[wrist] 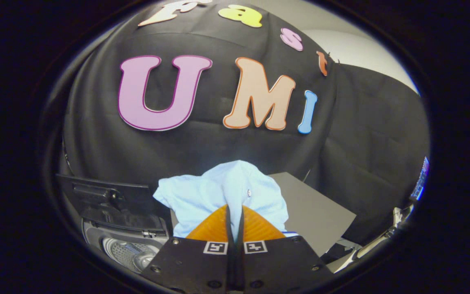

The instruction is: Put the clothes into the washing machine and then close the washing machine lid.

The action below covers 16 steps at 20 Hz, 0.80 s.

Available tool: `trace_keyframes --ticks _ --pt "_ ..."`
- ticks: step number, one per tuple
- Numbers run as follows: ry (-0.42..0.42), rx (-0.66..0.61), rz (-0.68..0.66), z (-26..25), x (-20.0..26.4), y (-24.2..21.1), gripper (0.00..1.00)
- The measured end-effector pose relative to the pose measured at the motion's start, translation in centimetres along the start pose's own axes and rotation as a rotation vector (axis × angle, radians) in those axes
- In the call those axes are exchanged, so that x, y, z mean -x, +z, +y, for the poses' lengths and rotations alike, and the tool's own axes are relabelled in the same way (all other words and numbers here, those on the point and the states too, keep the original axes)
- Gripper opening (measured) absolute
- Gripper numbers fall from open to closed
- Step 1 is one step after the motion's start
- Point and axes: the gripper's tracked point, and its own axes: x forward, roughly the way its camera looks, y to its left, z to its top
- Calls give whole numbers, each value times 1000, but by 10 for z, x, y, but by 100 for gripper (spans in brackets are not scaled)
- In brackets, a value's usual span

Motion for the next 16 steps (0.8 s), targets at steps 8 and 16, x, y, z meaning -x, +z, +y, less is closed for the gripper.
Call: trace_keyframes --ticks 8,16 --pt "93 31 -58 77 31 34 0" --pt "235 21 -84 175 66 49 0"
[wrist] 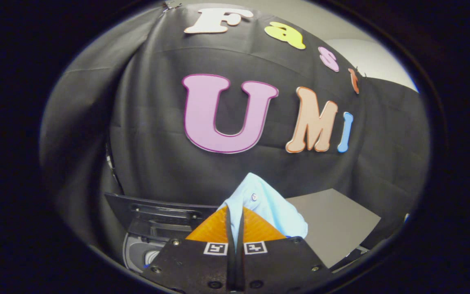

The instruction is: Put the clothes into the washing machine and then close the washing machine lid.

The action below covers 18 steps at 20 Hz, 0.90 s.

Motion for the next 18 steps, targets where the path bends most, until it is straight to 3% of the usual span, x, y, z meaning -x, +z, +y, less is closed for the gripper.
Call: trace_keyframes --ticks 10,18 --pt "172 -52 6 108 14 -12 0" --pt "160 67 104 122 6 -74 0"
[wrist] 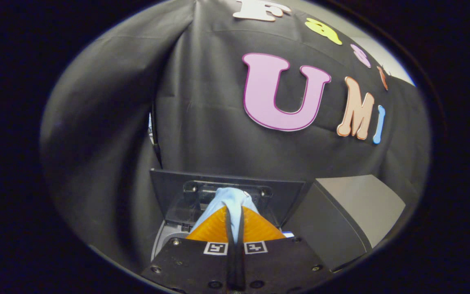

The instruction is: Put the clothes into the washing machine and then close the washing machine lid.

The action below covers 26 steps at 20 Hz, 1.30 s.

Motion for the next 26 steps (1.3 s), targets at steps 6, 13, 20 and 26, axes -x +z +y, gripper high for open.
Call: trace_keyframes --ticks 6,13,20,26 --pt "16 -15 48 4 -10 -40 0" --pt "18 -36 100 6 -21 -86 0" --pt "28 -74 140 6 -36 -142 1" --pt "44 -77 162 12 -43 -186 1"
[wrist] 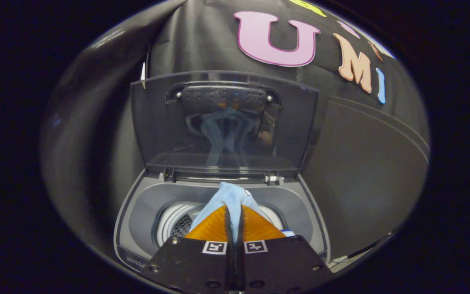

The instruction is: Put the clothes into the washing machine and then close the washing machine lid.

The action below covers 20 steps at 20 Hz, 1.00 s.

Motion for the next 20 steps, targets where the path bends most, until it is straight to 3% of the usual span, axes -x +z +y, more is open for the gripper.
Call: trace_keyframes --ticks 3,9,15,20 --pt "-4 28 55 -1 -7 -25 6" --pt "47 2 20 15 -2 -26 96" --pt "141 52 -126 39 32 19 96" --pt "106 37 -251 24 74 75 96"
